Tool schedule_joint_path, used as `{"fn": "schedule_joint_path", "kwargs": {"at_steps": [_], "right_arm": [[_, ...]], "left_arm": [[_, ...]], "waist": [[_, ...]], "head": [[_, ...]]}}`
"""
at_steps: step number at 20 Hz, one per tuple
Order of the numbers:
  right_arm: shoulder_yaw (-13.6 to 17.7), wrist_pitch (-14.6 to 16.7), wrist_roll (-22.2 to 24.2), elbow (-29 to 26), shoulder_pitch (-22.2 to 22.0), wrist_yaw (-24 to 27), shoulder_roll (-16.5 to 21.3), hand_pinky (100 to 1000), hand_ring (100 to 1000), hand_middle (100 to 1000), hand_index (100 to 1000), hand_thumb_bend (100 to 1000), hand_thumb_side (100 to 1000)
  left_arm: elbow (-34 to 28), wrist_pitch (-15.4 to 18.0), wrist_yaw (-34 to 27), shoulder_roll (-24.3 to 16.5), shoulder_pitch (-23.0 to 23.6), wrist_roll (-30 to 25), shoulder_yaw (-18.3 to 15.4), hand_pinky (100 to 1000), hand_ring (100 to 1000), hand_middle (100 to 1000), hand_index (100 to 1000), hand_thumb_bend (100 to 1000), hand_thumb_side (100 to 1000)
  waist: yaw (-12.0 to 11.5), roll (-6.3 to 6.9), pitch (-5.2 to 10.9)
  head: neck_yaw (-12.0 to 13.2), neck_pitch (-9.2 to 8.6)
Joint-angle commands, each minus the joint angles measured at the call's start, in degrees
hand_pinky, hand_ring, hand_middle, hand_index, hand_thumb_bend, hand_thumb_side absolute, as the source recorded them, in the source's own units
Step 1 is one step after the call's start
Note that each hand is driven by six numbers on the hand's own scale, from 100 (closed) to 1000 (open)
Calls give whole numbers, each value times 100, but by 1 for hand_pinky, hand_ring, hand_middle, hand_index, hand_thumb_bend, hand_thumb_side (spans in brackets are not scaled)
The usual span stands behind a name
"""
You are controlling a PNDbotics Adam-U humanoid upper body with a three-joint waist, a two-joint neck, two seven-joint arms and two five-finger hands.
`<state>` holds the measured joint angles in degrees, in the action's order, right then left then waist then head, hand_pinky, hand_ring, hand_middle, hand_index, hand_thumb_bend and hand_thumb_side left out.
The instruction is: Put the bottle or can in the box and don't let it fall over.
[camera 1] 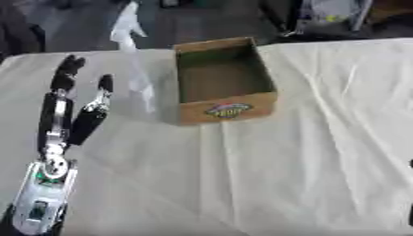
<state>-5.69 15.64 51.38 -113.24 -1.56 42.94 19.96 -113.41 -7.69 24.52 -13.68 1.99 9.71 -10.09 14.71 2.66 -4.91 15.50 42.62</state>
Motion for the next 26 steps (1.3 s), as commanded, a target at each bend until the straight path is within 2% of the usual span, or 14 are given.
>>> {"fn": "schedule_joint_path", "kwargs": {"at_steps": [1,16,26], "right_arm": [[35,79,59,-136,44,25,119,584,1000,1000,986,100,470],[10,66,59,-136,35,-1,107,585,1000,1000,985,100,470],[-5,3,59,-136,60,-4,84,585,1000,1000,986,100,470]], "left_arm": [[-118,-136,59,-222,-97,9,12,1000,1000,1000,944,292,735],[-35,-605,-304,-865,-559,-345,155,1000,1000,1000,946,271,759],[597,-564,-549,-1317,-971,-349,363,1000,1000,1000,946,263,780]], "waist": [[6,-8,57],[15,-17,61],[65,-9,52]], "head": [[-9,-66],[-8,-74],[14,-58]]}}
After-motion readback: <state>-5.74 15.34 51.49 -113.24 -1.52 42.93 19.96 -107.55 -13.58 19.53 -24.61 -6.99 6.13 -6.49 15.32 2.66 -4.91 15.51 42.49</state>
